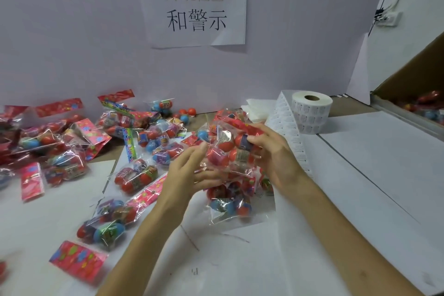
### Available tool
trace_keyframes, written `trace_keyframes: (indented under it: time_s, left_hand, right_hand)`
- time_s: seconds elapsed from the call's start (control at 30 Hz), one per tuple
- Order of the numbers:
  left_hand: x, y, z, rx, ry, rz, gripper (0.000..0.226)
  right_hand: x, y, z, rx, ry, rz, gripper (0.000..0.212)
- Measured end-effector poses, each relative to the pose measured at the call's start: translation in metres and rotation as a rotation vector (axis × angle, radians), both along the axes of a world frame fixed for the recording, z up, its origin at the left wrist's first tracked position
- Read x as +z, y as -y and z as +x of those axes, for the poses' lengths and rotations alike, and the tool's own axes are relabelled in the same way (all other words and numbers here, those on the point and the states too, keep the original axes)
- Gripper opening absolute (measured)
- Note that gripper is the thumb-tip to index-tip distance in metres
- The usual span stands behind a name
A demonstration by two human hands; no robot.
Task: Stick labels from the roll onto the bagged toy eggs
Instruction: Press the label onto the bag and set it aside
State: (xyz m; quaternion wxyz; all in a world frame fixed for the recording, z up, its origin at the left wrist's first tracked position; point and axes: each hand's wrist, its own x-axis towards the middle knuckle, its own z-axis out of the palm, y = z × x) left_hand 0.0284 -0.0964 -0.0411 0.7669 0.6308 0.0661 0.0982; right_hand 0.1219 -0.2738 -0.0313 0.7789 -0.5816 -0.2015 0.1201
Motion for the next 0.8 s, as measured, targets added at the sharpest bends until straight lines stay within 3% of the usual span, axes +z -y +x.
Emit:
trace_keyframes:
  time_s: [0.13, 0.27, 0.37, 0.57, 0.8]
  left_hand:
    - [-0.003, 0.001, -0.001, -0.106, -0.015, 0.017, 0.051]
    - [-0.005, -0.002, -0.002, -0.056, -0.001, 0.003, 0.051]
    - [-0.006, -0.002, -0.002, -0.021, 0.02, 0.061, 0.051]
    - [-0.005, -0.001, -0.002, 0.003, 0.032, 0.162, 0.053]
    - [-0.007, 0.001, -0.002, -0.024, 0.036, 0.196, 0.044]
  right_hand:
    - [0.001, -0.001, -0.007, -0.003, 0.052, -0.069, 0.031]
    - [0.006, 0.001, -0.015, -0.012, 0.134, -0.137, 0.03]
    - [0.007, 0.001, -0.017, -0.032, 0.199, -0.207, 0.043]
    - [0.001, 0.0, -0.011, -0.064, 0.106, -0.173, 0.015]
    - [-0.003, 0.0, -0.006, -0.053, 0.062, -0.158, 0.02]
